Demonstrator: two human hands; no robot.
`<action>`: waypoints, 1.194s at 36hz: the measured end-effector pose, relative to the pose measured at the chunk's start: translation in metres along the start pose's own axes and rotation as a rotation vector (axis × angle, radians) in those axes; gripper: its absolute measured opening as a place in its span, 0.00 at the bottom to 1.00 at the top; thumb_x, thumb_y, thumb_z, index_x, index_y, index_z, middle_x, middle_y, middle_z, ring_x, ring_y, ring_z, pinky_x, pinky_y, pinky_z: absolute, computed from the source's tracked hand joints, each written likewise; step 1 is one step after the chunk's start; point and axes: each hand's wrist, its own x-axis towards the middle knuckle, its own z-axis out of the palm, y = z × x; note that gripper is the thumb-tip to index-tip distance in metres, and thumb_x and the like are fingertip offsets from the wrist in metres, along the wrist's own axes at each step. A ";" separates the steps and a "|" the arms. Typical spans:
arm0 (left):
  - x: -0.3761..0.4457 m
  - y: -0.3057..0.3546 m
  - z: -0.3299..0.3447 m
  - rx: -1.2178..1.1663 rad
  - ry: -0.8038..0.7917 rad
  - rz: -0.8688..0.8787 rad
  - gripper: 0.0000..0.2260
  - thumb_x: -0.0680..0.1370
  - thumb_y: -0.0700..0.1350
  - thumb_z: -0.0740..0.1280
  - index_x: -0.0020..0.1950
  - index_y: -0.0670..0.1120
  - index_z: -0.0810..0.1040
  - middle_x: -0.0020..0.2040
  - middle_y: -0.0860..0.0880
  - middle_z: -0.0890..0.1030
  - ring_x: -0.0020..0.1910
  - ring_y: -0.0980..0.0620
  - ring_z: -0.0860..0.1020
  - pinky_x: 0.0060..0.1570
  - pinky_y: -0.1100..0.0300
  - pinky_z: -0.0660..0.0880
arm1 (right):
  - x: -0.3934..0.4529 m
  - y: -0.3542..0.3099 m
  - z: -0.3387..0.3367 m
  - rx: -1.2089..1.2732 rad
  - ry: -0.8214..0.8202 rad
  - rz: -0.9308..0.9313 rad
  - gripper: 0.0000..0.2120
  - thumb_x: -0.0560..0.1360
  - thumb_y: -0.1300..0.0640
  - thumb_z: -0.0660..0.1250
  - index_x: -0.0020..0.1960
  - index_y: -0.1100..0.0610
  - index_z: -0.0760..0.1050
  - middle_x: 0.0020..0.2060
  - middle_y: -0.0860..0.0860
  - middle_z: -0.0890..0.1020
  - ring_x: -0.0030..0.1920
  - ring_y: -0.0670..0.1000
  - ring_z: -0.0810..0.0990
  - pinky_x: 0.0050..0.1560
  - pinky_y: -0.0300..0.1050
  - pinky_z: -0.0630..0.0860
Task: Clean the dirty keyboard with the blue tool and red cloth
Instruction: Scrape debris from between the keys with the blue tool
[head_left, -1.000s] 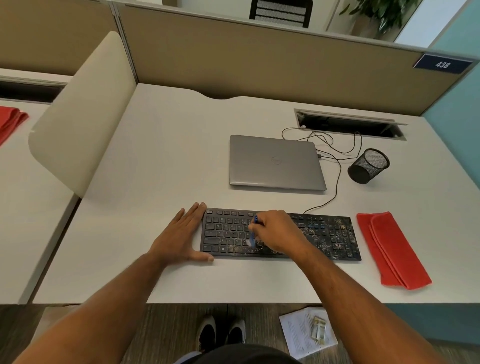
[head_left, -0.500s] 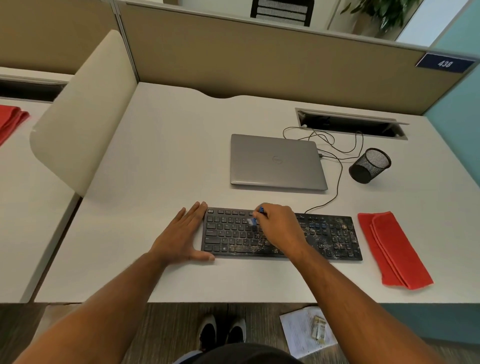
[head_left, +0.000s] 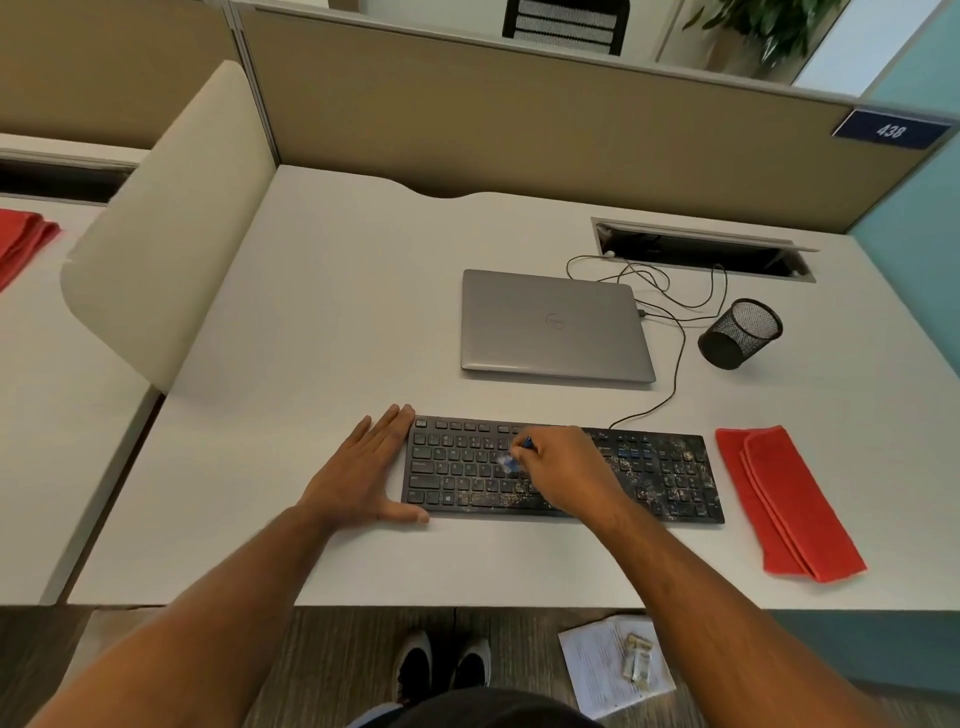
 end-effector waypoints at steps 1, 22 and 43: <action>0.000 0.000 0.000 0.000 -0.002 0.001 0.63 0.66 0.82 0.65 0.84 0.50 0.35 0.84 0.54 0.40 0.81 0.60 0.35 0.80 0.57 0.34 | -0.001 0.000 0.000 -0.032 -0.021 -0.001 0.11 0.83 0.52 0.62 0.53 0.53 0.83 0.38 0.43 0.81 0.36 0.42 0.76 0.40 0.39 0.75; 0.000 -0.001 0.001 -0.002 -0.002 0.000 0.63 0.66 0.82 0.66 0.84 0.50 0.34 0.84 0.53 0.40 0.81 0.60 0.35 0.81 0.55 0.36 | -0.003 -0.036 0.026 -0.186 -0.097 -0.238 0.09 0.82 0.55 0.64 0.58 0.50 0.81 0.51 0.48 0.85 0.47 0.50 0.81 0.49 0.48 0.79; 0.000 -0.003 0.001 -0.014 0.000 -0.002 0.64 0.66 0.82 0.65 0.84 0.50 0.35 0.85 0.53 0.41 0.81 0.60 0.35 0.82 0.53 0.38 | 0.001 -0.018 0.004 -0.286 -0.104 -0.175 0.09 0.82 0.49 0.63 0.52 0.51 0.81 0.47 0.45 0.84 0.45 0.46 0.80 0.46 0.45 0.76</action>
